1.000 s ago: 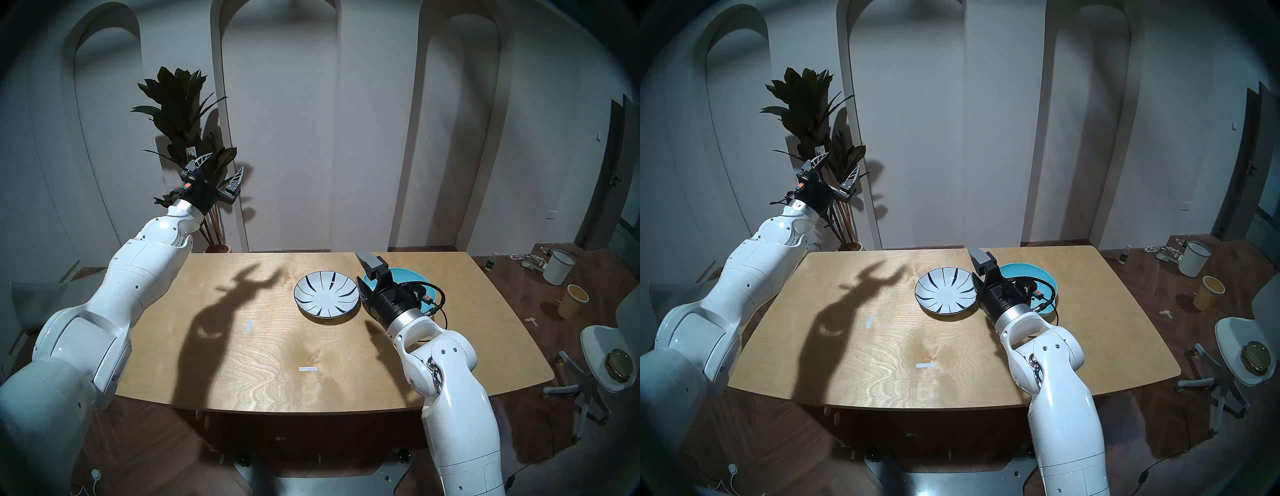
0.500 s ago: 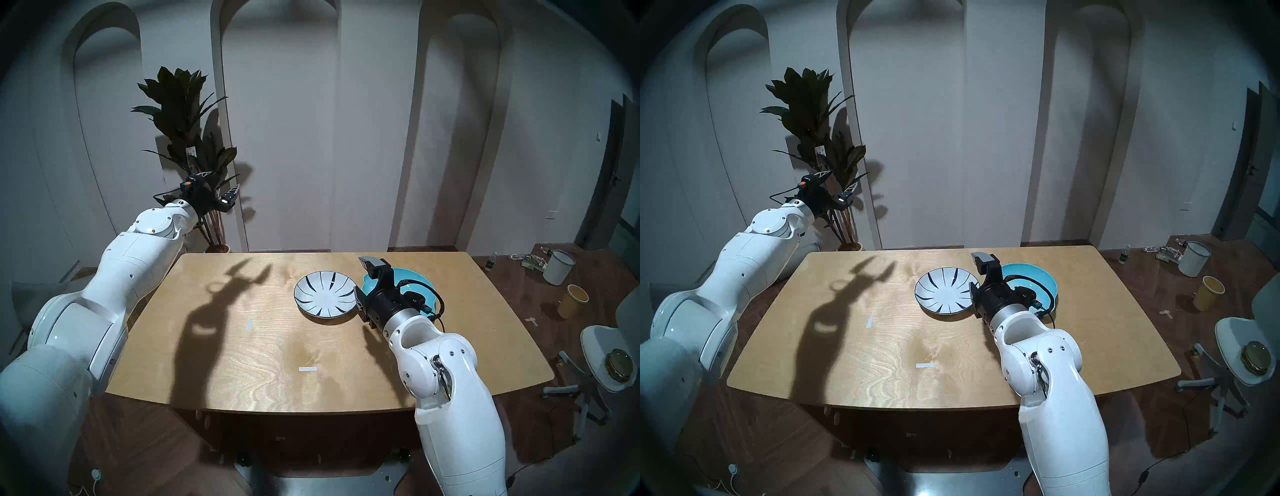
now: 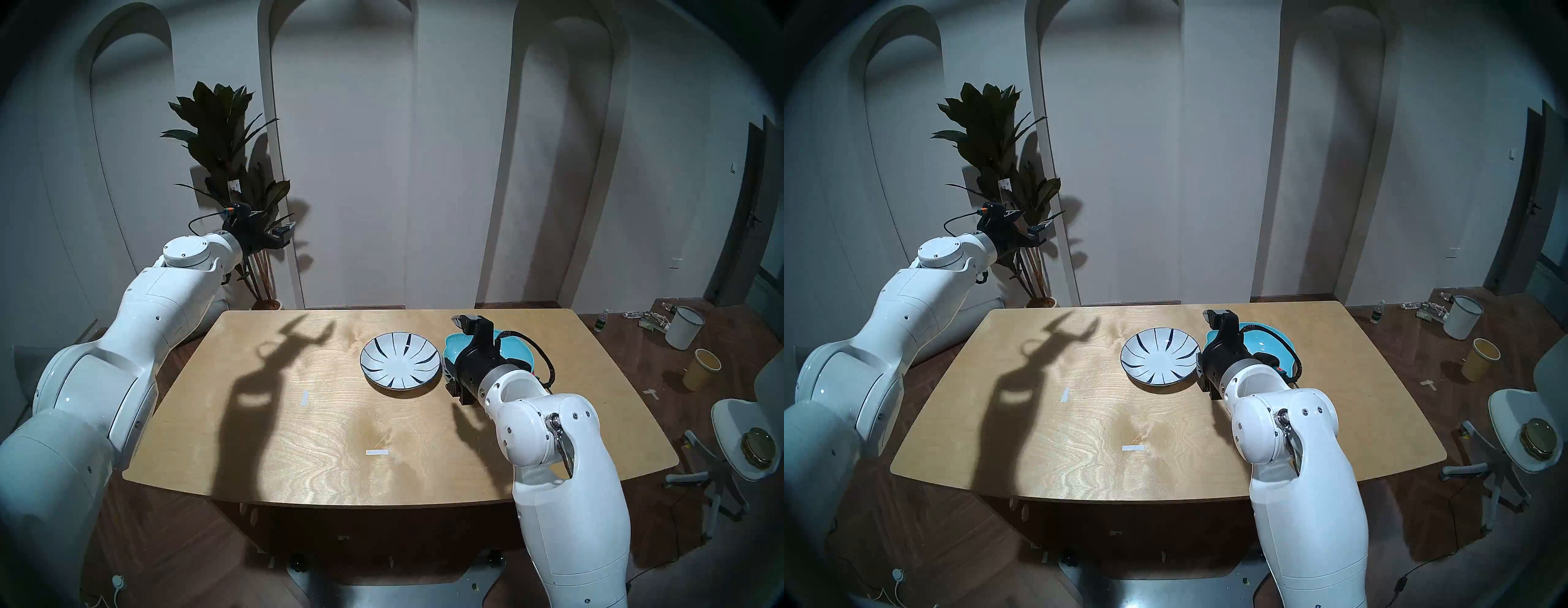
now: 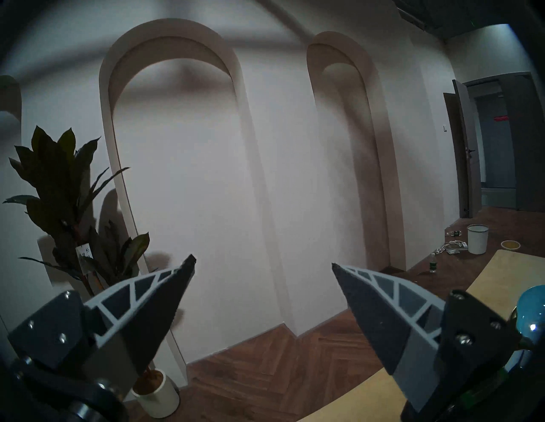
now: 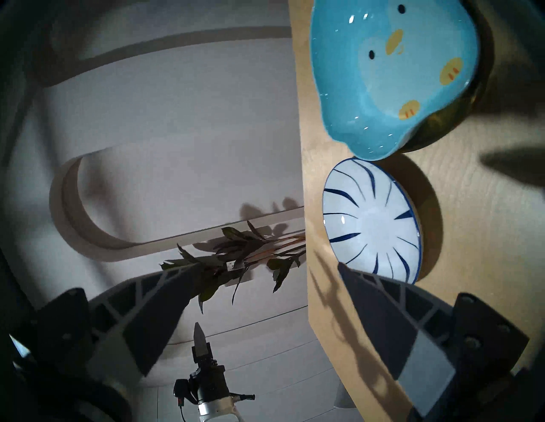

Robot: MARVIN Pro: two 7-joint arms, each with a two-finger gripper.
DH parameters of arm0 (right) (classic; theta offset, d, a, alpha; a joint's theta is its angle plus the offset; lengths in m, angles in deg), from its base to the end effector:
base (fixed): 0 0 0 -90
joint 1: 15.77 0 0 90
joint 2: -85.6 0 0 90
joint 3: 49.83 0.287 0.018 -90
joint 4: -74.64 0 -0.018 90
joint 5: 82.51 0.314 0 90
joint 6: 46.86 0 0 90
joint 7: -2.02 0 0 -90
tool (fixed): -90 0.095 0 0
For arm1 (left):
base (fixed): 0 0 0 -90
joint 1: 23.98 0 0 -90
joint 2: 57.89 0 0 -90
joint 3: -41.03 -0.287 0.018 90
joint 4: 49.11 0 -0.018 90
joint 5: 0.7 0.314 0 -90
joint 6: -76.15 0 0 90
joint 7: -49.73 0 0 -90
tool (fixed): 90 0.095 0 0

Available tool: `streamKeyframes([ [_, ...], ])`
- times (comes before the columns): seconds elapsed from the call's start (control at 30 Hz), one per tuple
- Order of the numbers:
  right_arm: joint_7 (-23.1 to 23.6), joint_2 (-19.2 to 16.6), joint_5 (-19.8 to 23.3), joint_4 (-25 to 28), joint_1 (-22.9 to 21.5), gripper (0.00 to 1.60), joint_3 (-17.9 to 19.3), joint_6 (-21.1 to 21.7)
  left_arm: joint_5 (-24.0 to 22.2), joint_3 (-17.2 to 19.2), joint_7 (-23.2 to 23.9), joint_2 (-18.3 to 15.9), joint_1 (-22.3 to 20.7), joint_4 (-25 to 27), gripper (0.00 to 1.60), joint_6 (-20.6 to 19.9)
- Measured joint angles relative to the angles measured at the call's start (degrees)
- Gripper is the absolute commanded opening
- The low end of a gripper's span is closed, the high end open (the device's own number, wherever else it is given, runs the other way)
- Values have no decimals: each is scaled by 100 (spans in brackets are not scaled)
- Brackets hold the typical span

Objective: Stack the plates into one stack

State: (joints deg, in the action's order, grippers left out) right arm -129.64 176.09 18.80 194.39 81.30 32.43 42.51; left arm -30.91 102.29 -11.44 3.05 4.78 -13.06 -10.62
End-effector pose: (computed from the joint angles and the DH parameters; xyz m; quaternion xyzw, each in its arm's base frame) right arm 0.3636 0.0657 -0.2113 -0.5858 0.5582 -0.3017 0.5042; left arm 0.6294 0.1553 -0.1068 0.6756 -0.1873 0.7102 0.0634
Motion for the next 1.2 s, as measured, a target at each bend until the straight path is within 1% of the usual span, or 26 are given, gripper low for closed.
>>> streamKeyframes([
  [0.07,-335,17,144,-18,-61,160,73,-96,-21,8,64,1,-49,-19,160,-145],
  [0.17,-673,22,284,-82,-149,160,134,-136,-33,13,117,1,-88,-40,160,-249],
  [0.2,-713,23,304,-92,-161,160,141,-138,-35,14,122,1,-92,-42,160,-258],
  [0.33,-1256,24,512,-282,-372,160,196,-147,-41,19,188,0,-144,-77,160,-369],
  [0.53,-1822,20,681,-578,-674,160,218,-82,-41,24,246,-1,-195,-118,160,-449],
  [0.67,-2017,17,762,-729,-833,160,261,-30,-41,26,275,0,-220,-148,160,-455],
  [0.93,-2254,22,912,-900,-1068,160,329,54,-39,27,312,5,-257,-206,160,-422],
  [1.2,-2304,61,1028,-1102,-1164,160,325,105,-37,27,343,14,-290,-263,160,-393],
])
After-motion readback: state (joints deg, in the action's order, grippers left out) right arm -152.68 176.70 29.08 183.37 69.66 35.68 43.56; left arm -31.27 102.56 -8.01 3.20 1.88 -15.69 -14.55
